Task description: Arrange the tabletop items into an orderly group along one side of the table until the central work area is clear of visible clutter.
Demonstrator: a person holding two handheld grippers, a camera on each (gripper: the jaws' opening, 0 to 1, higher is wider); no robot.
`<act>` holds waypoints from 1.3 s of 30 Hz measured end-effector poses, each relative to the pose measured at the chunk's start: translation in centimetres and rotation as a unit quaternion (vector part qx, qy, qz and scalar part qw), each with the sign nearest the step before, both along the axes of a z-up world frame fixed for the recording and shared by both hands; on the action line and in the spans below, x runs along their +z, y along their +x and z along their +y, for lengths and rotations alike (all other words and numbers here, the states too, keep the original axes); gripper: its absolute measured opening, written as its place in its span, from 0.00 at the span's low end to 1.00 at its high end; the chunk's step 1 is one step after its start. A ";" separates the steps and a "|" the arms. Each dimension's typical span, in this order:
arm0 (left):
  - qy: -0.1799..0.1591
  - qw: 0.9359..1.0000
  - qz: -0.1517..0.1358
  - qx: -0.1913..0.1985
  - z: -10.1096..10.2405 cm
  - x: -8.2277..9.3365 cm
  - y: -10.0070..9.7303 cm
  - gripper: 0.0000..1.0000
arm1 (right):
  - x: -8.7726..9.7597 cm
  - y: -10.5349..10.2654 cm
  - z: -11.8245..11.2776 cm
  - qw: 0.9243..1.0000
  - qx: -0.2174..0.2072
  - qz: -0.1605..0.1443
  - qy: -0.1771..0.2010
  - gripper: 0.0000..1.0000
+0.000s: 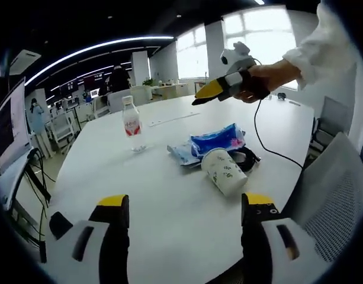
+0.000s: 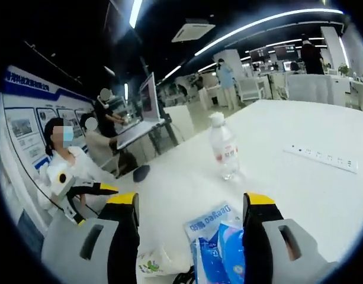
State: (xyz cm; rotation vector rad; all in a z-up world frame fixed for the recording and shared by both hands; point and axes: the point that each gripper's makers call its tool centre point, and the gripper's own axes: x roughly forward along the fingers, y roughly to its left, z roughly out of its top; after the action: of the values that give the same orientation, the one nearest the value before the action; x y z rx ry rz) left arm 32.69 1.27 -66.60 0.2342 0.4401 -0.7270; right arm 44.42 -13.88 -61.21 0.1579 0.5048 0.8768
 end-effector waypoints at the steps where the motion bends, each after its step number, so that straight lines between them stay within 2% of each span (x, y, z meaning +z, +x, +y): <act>1: 0.000 1.000 0.002 0.001 0.0 -0.1 0.0 0.77 | -0.1 -0.2 -0.2 1.000 -0.002 0.002 0.000 0.70; 9: 0.007 1.000 0.004 -0.005 -0.1 -0.2 -0.3 0.74 | -0.4 -1.7 -1.0 1.000 -0.006 0.013 -0.004 0.70; 12: 0.013 1.000 0.012 0.002 0.3 -0.5 -0.3 0.68 | -0.5 -2.0 -1.1 1.000 -0.010 0.017 -0.006 0.70; 16: 0.011 1.000 -0.001 0.000 0.2 0.0 -0.3 0.69 | -0.5 -2.4 -1.1 1.000 -0.011 0.021 -0.008 0.70; 21: 0.013 1.000 -0.003 0.000 0.2 0.0 -0.3 0.70 | -1.0 -2.9 -1.0 0.999 -0.004 0.030 -0.017 0.70; 33: 0.024 1.000 -0.002 0.002 0.5 -0.3 -0.3 0.67 | -1.2 -3.2 -0.3 0.999 0.004 0.043 -0.009 0.71; 35: 0.038 0.999 0.005 -0.001 0.5 -0.8 -0.5 0.66 | -1.5 -3.2 -0.4 0.999 0.002 0.046 -0.007 0.70; 39: 0.034 0.999 -0.001 0.001 0.6 -0.5 -0.4 0.66 | -1.5 -3.3 -0.3 0.999 0.005 0.048 -0.007 0.70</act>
State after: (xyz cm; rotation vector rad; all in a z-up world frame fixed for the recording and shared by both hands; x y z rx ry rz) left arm 32.33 1.87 -67.05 0.2987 0.4640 -0.7109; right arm 41.10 -14.17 -62.76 0.1852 0.6016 0.8785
